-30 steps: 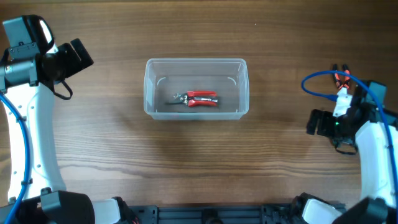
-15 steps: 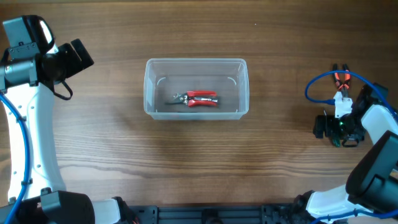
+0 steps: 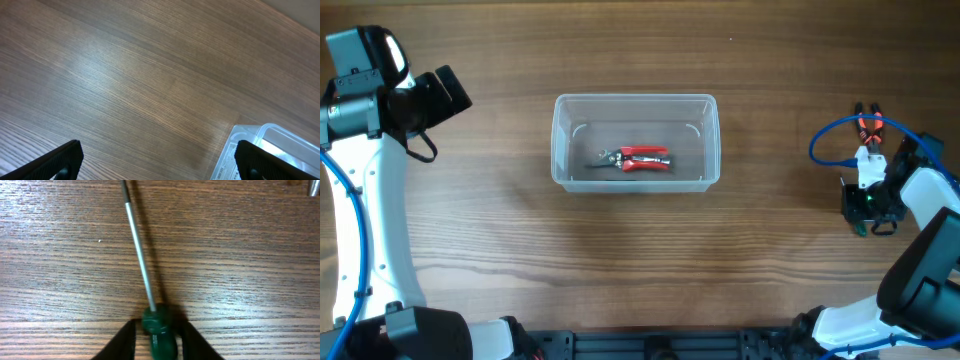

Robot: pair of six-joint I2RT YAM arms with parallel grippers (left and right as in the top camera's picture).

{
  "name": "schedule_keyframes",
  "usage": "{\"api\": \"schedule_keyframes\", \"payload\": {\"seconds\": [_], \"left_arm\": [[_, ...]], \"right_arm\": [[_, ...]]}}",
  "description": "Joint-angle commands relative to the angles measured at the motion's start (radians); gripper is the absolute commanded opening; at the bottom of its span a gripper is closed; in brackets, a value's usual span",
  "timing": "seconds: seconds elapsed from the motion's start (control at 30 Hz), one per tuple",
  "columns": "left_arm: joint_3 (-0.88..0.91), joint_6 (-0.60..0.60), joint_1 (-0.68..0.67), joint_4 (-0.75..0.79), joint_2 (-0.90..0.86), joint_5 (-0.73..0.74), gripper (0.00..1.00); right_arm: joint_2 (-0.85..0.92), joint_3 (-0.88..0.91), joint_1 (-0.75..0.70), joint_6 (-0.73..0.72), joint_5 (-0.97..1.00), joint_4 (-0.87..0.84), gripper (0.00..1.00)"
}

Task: Pack container
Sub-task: 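Grasp the green-handled screwdriver with the right gripper, then place the green screwdriver into the container with the right gripper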

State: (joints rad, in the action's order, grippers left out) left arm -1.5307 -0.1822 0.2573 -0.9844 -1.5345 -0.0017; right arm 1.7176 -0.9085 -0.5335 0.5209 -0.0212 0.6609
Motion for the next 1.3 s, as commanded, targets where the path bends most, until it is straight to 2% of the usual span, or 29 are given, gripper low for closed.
{"api": "schedule_keyframes", "payload": {"seconds": [0.0,0.17,0.33,0.43,0.63,0.77,0.83,0.97,1.1,1.27], "left_arm": [[-0.002,-0.009,0.003,-0.002,-0.003,0.013,1.00],[-0.002,-0.009,0.003,-0.004,-0.003,0.012,1.00],[-0.002,-0.009,0.003,-0.004,-0.003,0.012,1.00],[-0.002,-0.009,0.003,-0.004,-0.003,0.013,1.00],[-0.002,-0.009,0.003,-0.003,-0.003,0.012,1.00],[-0.002,-0.009,0.003,-0.003,-0.003,0.012,1.00],[-0.002,-0.009,0.003,-0.004,-0.003,0.012,1.00],[-0.002,-0.009,0.003,-0.003,-0.003,0.012,1.00],[-0.002,-0.009,0.003,-0.003,-0.003,0.012,1.00],[-0.002,-0.008,0.003,-0.003,-0.003,0.012,1.00]], "right_arm": [[0.031,0.000,-0.001,0.002,0.005,-0.003,0.21],[0.031,0.000,-0.001,0.002,-0.003,-0.004,0.06],[0.026,-0.010,0.003,-0.007,-0.059,-0.003,0.04],[-0.019,-0.072,0.055,-0.052,-0.062,0.024,0.04],[-0.140,-0.374,0.342,-0.060,-0.063,0.201,0.04],[-0.151,-0.559,0.591,-0.031,-0.067,0.240,0.04],[-0.151,-0.596,0.748,0.094,-0.117,0.230,0.04],[-0.116,-0.595,0.959,0.271,-0.172,0.216,0.04],[-0.003,-0.595,1.051,0.294,-0.187,0.214,0.04],[0.232,-0.595,1.060,0.295,-0.195,0.211,0.04]]}}
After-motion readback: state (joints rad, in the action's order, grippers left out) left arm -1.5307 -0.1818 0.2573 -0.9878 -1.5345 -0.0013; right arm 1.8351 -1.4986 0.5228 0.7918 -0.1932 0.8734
